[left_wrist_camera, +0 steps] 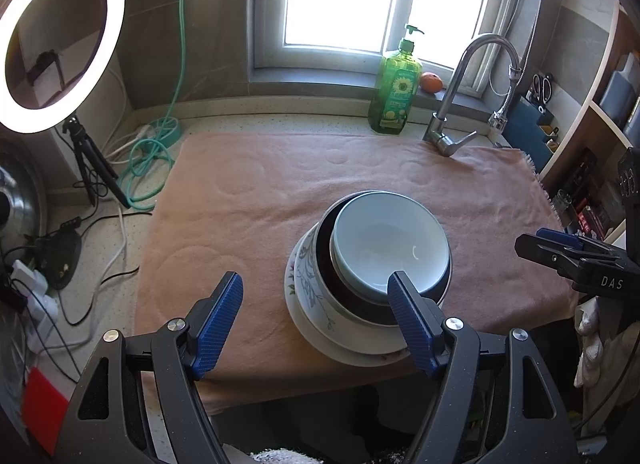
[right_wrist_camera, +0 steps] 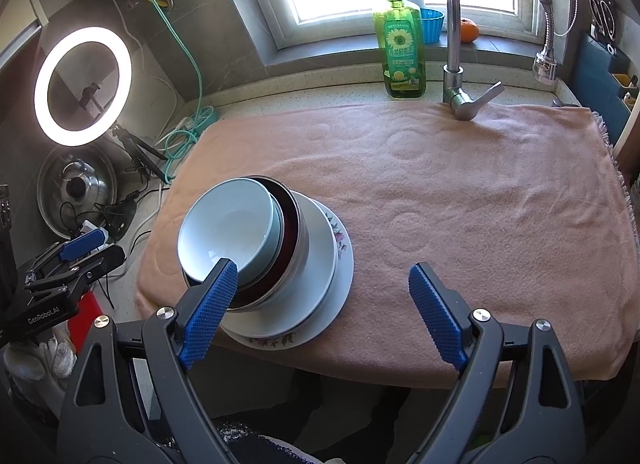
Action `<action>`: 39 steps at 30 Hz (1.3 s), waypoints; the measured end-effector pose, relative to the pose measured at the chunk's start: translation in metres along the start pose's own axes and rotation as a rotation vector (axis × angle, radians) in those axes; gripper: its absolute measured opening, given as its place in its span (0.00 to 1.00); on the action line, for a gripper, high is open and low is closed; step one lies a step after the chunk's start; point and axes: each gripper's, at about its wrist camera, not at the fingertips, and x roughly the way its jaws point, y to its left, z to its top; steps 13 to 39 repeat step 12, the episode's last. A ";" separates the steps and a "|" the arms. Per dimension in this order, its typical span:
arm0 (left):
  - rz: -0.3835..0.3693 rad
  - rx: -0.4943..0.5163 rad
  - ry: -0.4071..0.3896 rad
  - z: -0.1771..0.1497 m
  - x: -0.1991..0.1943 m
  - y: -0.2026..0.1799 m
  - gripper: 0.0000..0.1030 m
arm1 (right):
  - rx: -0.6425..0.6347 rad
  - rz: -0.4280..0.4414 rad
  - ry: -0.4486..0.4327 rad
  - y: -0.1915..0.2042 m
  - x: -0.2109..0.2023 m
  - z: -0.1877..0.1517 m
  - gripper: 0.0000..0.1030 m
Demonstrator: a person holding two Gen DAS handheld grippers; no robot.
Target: Organize plates and bowls
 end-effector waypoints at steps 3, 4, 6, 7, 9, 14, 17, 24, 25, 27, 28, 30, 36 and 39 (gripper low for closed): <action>0.001 0.002 0.002 0.000 0.000 0.000 0.73 | 0.002 0.000 0.004 0.000 0.001 -0.001 0.87; 0.001 0.001 0.003 0.000 0.000 0.000 0.73 | 0.002 0.000 0.004 0.000 0.001 0.000 0.87; -0.001 -0.001 0.004 0.000 0.001 0.001 0.73 | 0.004 0.000 0.006 0.000 0.002 -0.001 0.87; 0.003 -0.002 0.001 0.000 0.001 0.001 0.73 | 0.005 0.000 0.007 0.000 0.002 -0.001 0.87; 0.000 -0.005 -0.005 0.000 0.001 0.001 0.73 | 0.012 0.000 0.009 0.000 0.003 -0.002 0.87; -0.002 -0.010 -0.006 0.001 0.002 0.002 0.73 | 0.024 0.001 0.012 -0.001 0.004 -0.002 0.87; -0.002 -0.010 -0.006 0.001 0.002 0.002 0.73 | 0.024 0.001 0.012 -0.001 0.004 -0.002 0.87; -0.002 -0.010 -0.006 0.001 0.002 0.002 0.73 | 0.024 0.001 0.012 -0.001 0.004 -0.002 0.87; -0.002 -0.010 -0.006 0.001 0.002 0.002 0.73 | 0.024 0.001 0.012 -0.001 0.004 -0.002 0.87; -0.002 -0.010 -0.006 0.001 0.002 0.002 0.73 | 0.024 0.001 0.012 -0.001 0.004 -0.002 0.87; -0.002 -0.010 -0.006 0.001 0.002 0.002 0.73 | 0.024 0.001 0.012 -0.001 0.004 -0.002 0.87; -0.002 -0.010 -0.006 0.001 0.002 0.002 0.73 | 0.024 0.001 0.012 -0.001 0.004 -0.002 0.87; -0.002 -0.010 -0.006 0.001 0.002 0.002 0.73 | 0.024 0.001 0.012 -0.001 0.004 -0.002 0.87; -0.002 -0.010 -0.006 0.001 0.002 0.002 0.73 | 0.024 0.001 0.012 -0.001 0.004 -0.002 0.87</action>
